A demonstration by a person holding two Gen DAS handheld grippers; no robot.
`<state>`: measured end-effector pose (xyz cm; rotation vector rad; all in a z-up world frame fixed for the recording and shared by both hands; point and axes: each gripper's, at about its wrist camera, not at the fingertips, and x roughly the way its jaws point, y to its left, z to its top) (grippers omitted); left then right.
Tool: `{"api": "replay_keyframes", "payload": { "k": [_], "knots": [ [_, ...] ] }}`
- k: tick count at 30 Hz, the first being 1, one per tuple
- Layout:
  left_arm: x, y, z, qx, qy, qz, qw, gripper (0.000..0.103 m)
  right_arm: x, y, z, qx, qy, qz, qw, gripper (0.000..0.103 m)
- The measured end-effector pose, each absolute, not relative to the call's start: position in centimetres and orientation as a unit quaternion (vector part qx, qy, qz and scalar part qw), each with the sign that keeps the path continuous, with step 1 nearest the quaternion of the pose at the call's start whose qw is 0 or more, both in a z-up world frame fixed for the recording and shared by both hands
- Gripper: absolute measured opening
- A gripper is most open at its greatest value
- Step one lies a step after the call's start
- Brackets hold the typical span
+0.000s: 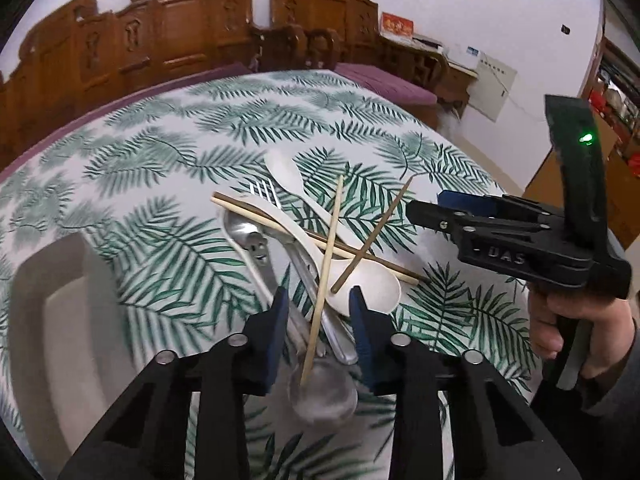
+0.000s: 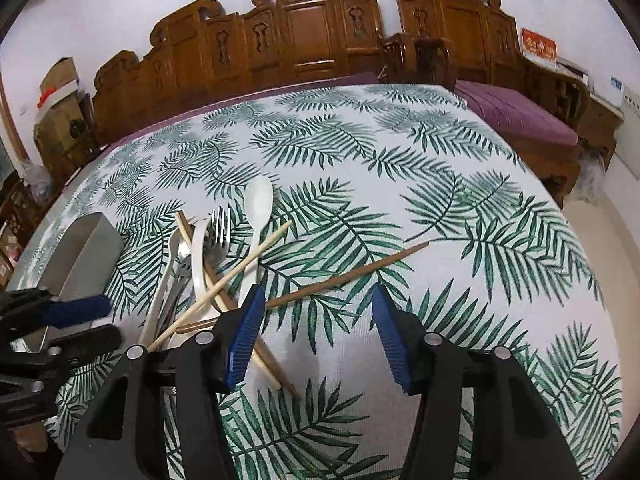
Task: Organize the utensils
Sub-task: 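Reach into the utensil pile and grasp a wooden chopstick with the left tool, then grasp a second wooden chopstick with the right tool while the left tool holds its chopstick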
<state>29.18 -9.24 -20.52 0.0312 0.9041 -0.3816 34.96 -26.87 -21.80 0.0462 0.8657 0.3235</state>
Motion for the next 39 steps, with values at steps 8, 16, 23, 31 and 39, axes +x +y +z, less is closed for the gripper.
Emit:
{"api": "replay_keyframes", "payload": {
  "k": [8,16,23,31,39],
  "knots": [
    [30.8,-9.2,-23.1,-0.008,0.458,-0.185,0.870,0.021,35.5,-26.0,-22.5,0.021,0.425,0.156,0.892,0.058],
    [30.9,-9.0,-23.7,-0.017,0.474,-0.191,0.859,0.016,36.1,-25.8,-22.8,0.033,0.432,0.150,0.888,0.058],
    [30.2,-8.5,-22.8,-0.020,0.467,-0.194,0.863,0.004,36.5,-26.1,-23.4,0.047,0.440,0.138,0.886,0.058],
    [29.2,-7.7,-20.4,-0.033,0.439,-0.194,0.877,0.004,37.6,-26.1,-24.1,0.084,0.452,0.128,0.879,0.058],
    [28.4,-7.2,-19.0,-0.039,0.425,-0.195,0.883,0.004,38.8,-24.3,-24.7,0.065,0.462,0.100,0.879,0.050]
  ]
}}
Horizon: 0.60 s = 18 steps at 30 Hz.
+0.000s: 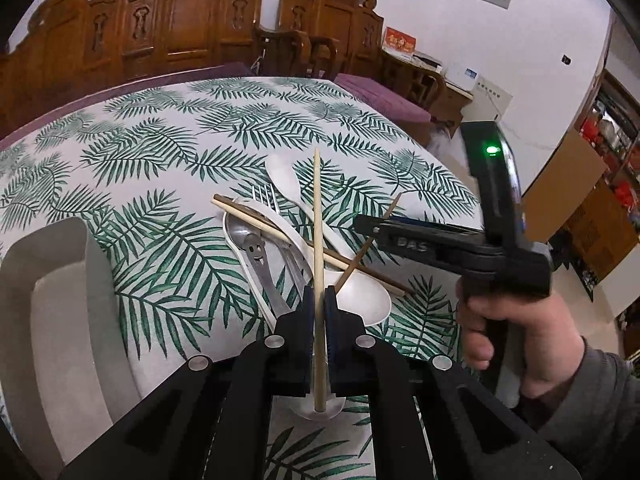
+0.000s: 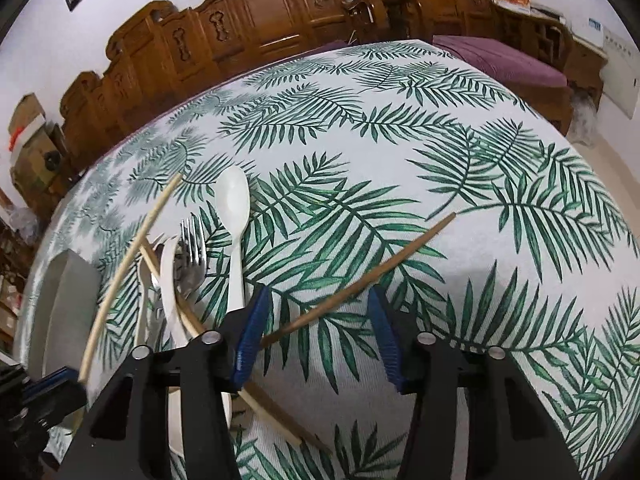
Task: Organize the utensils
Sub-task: 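Grasp a second wooden chopstick with the right tool while the left tool holds its chopstick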
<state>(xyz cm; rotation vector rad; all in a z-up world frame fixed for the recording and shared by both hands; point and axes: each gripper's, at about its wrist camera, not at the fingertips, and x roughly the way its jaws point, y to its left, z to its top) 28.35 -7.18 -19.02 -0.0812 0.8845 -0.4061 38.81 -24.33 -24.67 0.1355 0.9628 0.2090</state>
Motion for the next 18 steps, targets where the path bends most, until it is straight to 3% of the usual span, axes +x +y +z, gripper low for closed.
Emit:
{"api": "replay_keyframes", "payload": {
  "k": [6,9,18],
  "knots": [
    [27.9,-6.6,-18.3,-0.039,0.416,-0.188,0.889,0.004,38.7,-21.5,-24.8,-0.001,0.457,0.098,0.884,0.033],
    [27.7,-6.2,-18.0,-0.041,0.412,-0.184,0.891,0.004,38.8,-20.8,-24.9,-0.020,0.454,0.093,0.886,0.019],
    [27.3,-5.0,-17.0,-0.047,0.401,-0.178,0.897,0.004,38.9,-21.2,-24.4,0.010,0.455,0.108,0.884,0.006]
  ]
}}
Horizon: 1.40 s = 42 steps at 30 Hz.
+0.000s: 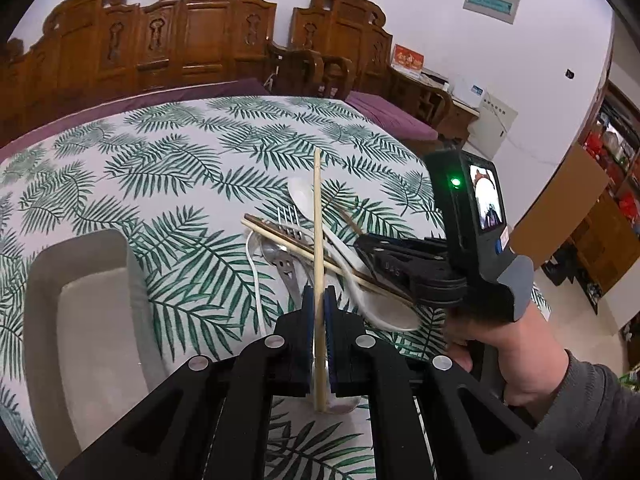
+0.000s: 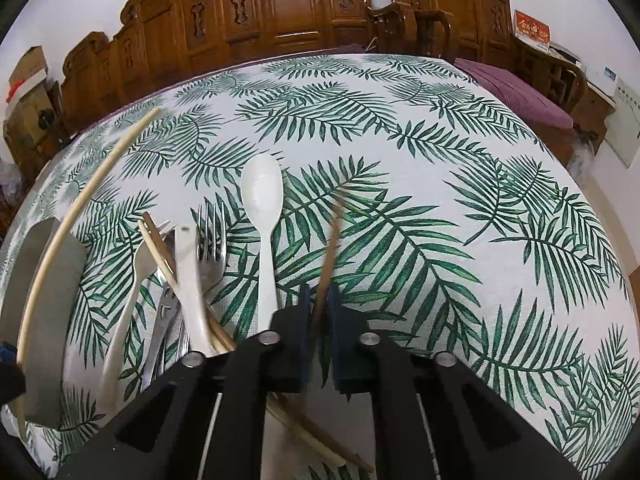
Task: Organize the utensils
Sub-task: 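Grasp a second wooden chopstick with the right tool while the left tool holds its chopstick, then lower the chopstick into the grey tray and open the left tool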
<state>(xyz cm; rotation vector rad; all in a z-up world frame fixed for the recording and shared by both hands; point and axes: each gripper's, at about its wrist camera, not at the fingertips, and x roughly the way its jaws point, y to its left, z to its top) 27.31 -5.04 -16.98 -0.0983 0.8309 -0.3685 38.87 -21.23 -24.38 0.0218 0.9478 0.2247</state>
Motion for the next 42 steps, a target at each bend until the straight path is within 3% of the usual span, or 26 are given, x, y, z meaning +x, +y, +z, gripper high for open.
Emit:
{"api": "replay_keyframes", "payload": {
  "k": [21,42],
  "knots": [
    [22.8,1.4,-14.2,-0.062,0.378,-0.111,0.917,0.004,35.4,-19.8,-20.1,0.021,0.391,0.178,0.903,0.006],
    [24.1,8.1,-19.5,-0.064,0.461,-0.031,0.885,0.004,34.4,-16.9,-19.8,-0.009,0.376,0.202,0.904,0.006]
  ]
}}
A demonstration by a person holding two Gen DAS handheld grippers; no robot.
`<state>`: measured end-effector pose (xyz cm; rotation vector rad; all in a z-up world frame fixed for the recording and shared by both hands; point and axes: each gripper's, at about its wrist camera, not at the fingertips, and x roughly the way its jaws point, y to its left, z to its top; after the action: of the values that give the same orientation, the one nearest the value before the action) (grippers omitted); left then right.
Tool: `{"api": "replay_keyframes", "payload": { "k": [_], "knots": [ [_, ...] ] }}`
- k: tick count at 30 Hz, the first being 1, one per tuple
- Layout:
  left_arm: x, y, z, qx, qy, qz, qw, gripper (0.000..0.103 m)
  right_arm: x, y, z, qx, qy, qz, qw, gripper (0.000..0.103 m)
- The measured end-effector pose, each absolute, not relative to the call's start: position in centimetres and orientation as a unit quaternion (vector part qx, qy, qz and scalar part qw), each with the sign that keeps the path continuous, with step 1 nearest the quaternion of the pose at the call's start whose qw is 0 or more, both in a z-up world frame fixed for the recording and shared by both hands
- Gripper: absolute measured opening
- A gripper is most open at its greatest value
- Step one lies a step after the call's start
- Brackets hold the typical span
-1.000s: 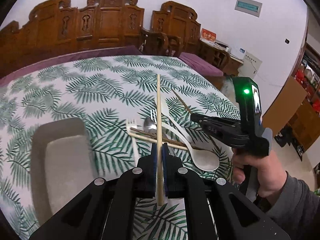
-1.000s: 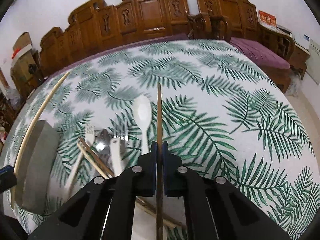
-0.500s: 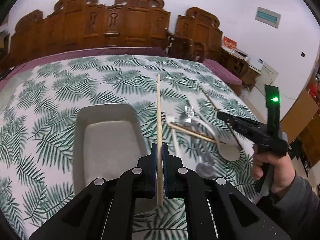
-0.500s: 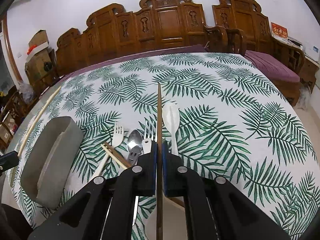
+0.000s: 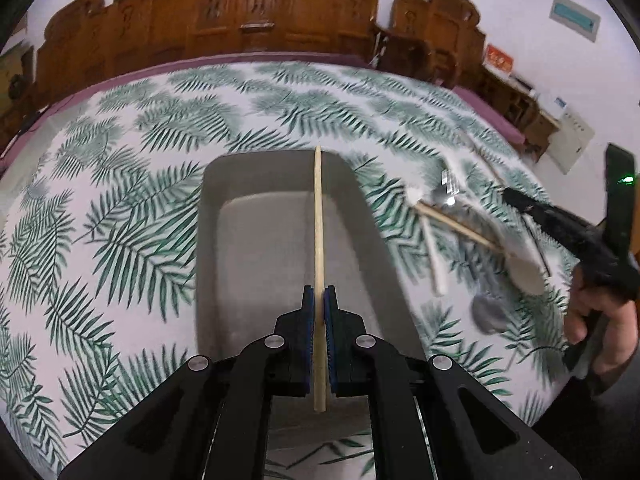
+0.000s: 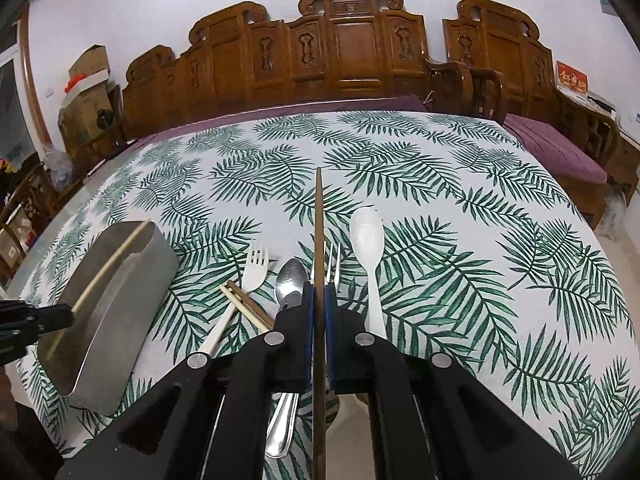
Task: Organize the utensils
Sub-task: 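Lower the chopstick into the grey tray and open the left tool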
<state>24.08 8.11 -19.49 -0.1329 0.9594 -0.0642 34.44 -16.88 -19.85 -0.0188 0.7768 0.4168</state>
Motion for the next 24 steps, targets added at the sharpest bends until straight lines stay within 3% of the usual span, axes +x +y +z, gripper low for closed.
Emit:
{"api": "replay_keyframes", "payload": {
  "k": [15,17,21,24],
  "knots": [
    [24.5,8.6,-21.1,-0.050,0.492,-0.014,0.869,0.004,33.3,-16.2,-19.4,-0.004,0.374,0.217,0.902,0.006],
    [24.5,8.6,-20.6,-0.051,0.486,-0.014,0.872,0.006,33.0,-15.9,-19.1,-0.003,0.374,0.220,0.901,0.006],
    [24.3,8.7,-19.1,-0.057,0.465,-0.020,0.883,0.022,32.0,-14.6,-18.1,-0.007,0.371,0.231,0.900,0.006],
    [24.0,8.9,-17.9,-0.063,0.448,-0.024,0.891,0.024,31.2,-13.2,-17.2,-0.012,0.367,0.246,0.897,0.006]
  ]
}}
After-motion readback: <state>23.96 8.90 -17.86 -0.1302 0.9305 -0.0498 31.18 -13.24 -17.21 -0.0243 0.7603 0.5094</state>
